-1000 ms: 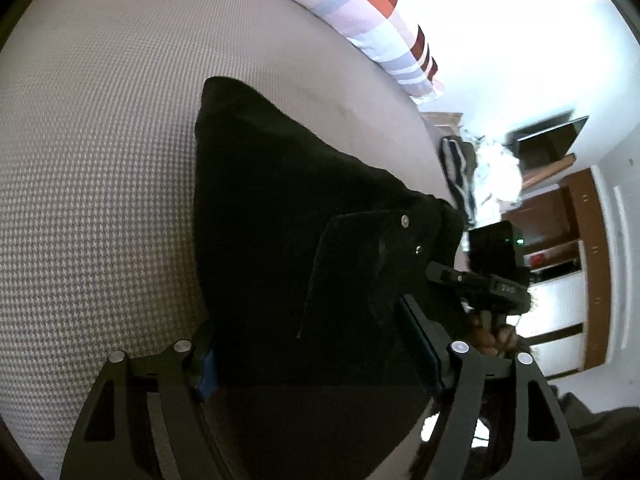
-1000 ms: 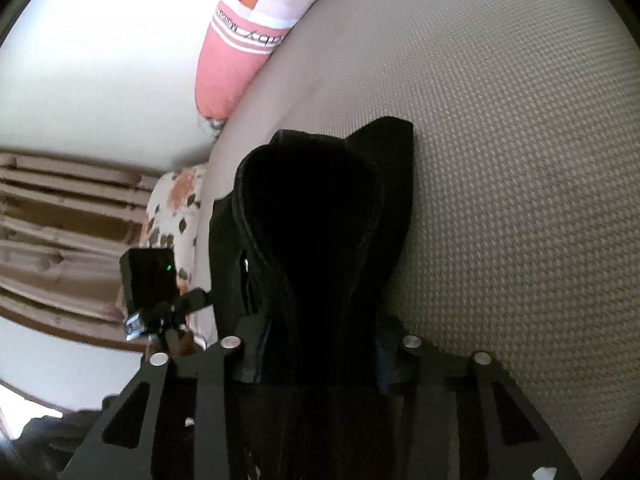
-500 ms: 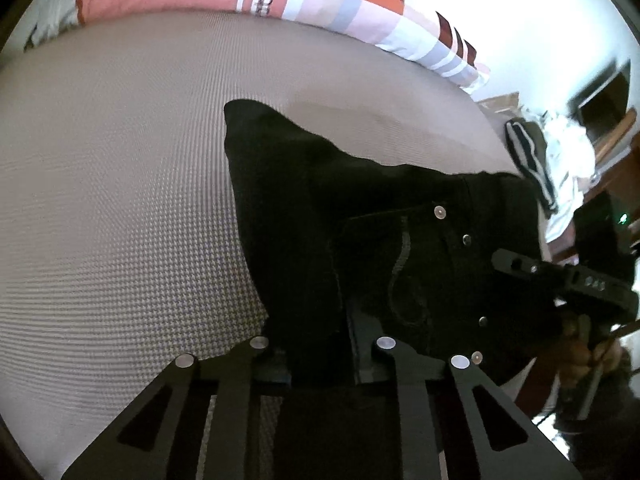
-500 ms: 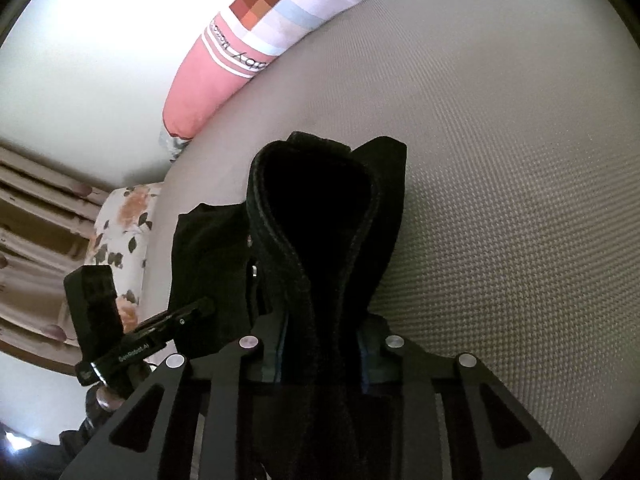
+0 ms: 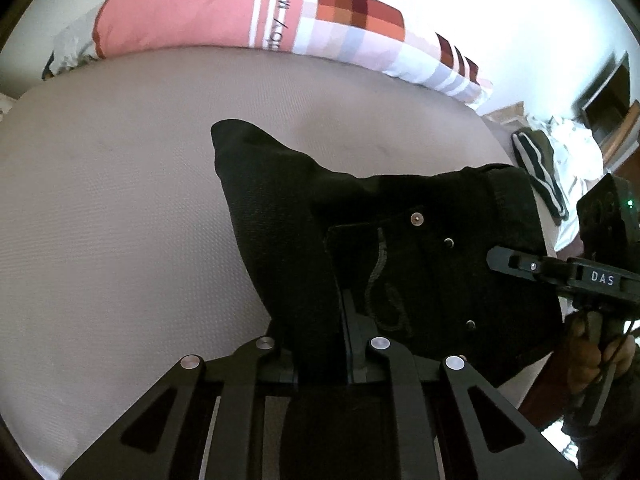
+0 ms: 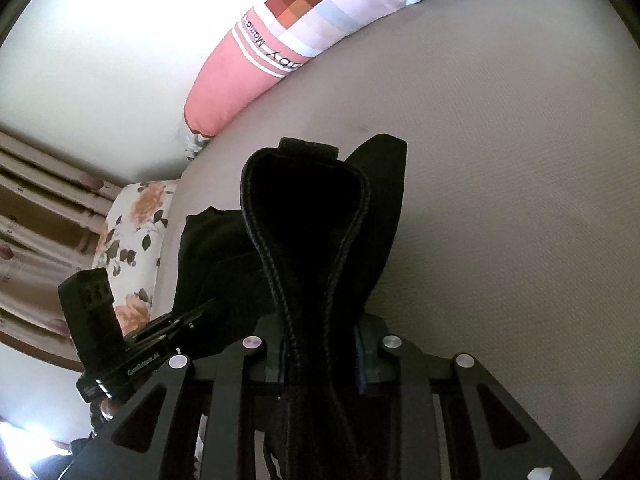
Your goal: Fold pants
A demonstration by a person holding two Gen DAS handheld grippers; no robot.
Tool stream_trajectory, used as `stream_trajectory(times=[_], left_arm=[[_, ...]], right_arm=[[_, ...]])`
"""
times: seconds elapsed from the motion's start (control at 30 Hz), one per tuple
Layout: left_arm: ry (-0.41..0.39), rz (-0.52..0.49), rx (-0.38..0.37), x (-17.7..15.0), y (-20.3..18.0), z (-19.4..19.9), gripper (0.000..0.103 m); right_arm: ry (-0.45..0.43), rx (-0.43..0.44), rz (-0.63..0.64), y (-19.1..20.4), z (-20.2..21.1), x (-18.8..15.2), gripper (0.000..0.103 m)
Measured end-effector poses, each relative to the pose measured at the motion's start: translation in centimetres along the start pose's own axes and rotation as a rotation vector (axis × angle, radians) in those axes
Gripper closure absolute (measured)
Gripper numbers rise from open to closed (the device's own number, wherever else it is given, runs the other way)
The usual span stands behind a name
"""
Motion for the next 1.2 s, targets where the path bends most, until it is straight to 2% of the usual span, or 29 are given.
stream_trajectory(times=[0.27, 0.63, 0.8, 0.87, 0.93, 0.97, 1.0, 1.03, 1.1, 1.13, 1.2], left_arm=[[-0.036, -0.009, 0.049, 4.0, 2.4, 0.0, 0.088], [-0.066, -0.014, 0.106, 11.1, 6.4, -1.9, 0.088], [-0.07, -0.004, 0.123, 12.5, 8.0, -3.2, 0.088], [-0.058, -0.005, 0.145, 12.3, 8.8, -4.2, 0.087], [-0.054, -0.001, 0.157, 12.0, 9.5, -5.0, 0.083], [-0.056, 0.002, 0.158, 11.7, 9.9, -5.3, 0.077], [-0.058, 0.008, 0.161, 11.5, 10.1, -5.5, 0.068], [-0.058, 0.02, 0.173, 11.2, 10.6, -5.7, 0.064], [-0.065, 0.027, 0.191, 10.9, 11.0, -6.0, 0.051], [-0.076, 0.03, 0.2, 10.9, 11.2, -6.0, 0.049], [-0.086, 0.034, 0.223, 10.8, 11.6, -6.0, 0.035]], right_arm=[[-0.002, 0.011, 0.018, 2.3, -2.5, 4.0, 0.08], [-0.02, -0.011, 0.014, 3.9, -6.1, 10.3, 0.08], [-0.036, -0.05, 0.012, 3.5, -7.6, 12.0, 0.08], [-0.041, -0.096, 0.009, 2.8, -8.3, 12.0, 0.079], [-0.04, -0.137, 0.005, 1.9, -8.8, 11.8, 0.075], [-0.039, -0.157, 0.004, 1.4, -9.0, 11.7, 0.072], [-0.039, -0.191, 0.006, 0.9, -9.2, 11.5, 0.063], [-0.034, -0.228, 0.013, 0.4, -9.4, 11.4, 0.056], [-0.036, -0.26, 0.021, 0.1, -9.5, 11.1, 0.054], [-0.036, -0.271, 0.027, 0.1, -9.4, 11.1, 0.054], [-0.029, -0.303, 0.042, 0.2, -9.1, 10.9, 0.052]])
Point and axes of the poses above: each gripper's, at about its wrist camera, not at the fingertips, and z roughly against the way its jaws point, y to its left, x to its top, the point moved 8 cm from there along -z, roughly the way its jaws point, and after that the axes turned 7 degrees about -x, right-handed, at the moved point
